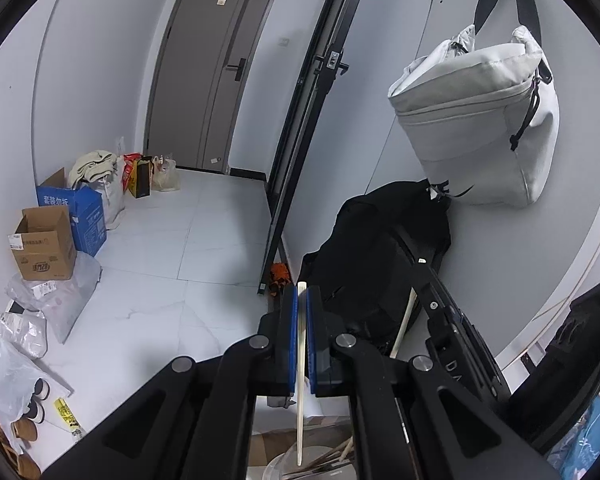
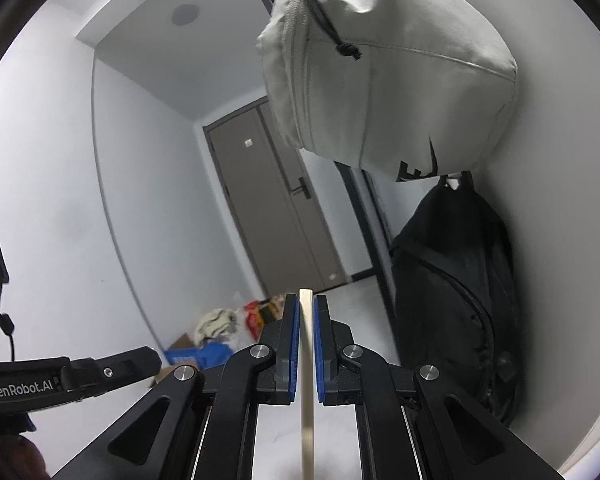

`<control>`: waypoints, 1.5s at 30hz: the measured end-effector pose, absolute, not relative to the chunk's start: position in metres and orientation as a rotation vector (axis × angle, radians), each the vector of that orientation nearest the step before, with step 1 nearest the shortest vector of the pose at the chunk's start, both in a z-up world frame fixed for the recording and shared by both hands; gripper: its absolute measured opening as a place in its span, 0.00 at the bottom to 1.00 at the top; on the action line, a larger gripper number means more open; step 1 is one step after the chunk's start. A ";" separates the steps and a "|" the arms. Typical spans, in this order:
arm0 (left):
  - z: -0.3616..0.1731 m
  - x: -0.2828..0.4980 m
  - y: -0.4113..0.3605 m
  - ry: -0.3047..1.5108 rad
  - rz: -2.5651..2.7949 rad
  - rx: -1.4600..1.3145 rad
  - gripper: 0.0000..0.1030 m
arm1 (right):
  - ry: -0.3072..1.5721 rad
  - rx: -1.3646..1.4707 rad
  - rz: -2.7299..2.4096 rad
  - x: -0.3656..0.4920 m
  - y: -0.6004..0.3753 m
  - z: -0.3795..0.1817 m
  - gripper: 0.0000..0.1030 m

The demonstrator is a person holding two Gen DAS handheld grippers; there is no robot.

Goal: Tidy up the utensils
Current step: 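Carry both chopsticks up over the white holder, then lower both chopsticks into the holder and open both grippers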

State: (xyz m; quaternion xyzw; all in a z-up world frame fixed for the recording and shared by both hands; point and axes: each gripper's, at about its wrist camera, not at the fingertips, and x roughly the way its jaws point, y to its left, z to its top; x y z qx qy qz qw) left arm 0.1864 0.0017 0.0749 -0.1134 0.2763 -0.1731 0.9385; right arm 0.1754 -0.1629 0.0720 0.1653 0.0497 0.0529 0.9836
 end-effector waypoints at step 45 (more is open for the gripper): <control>0.030 0.164 -0.030 0.794 -0.560 -0.176 0.02 | 0.355 0.158 0.364 0.114 -0.178 0.026 0.10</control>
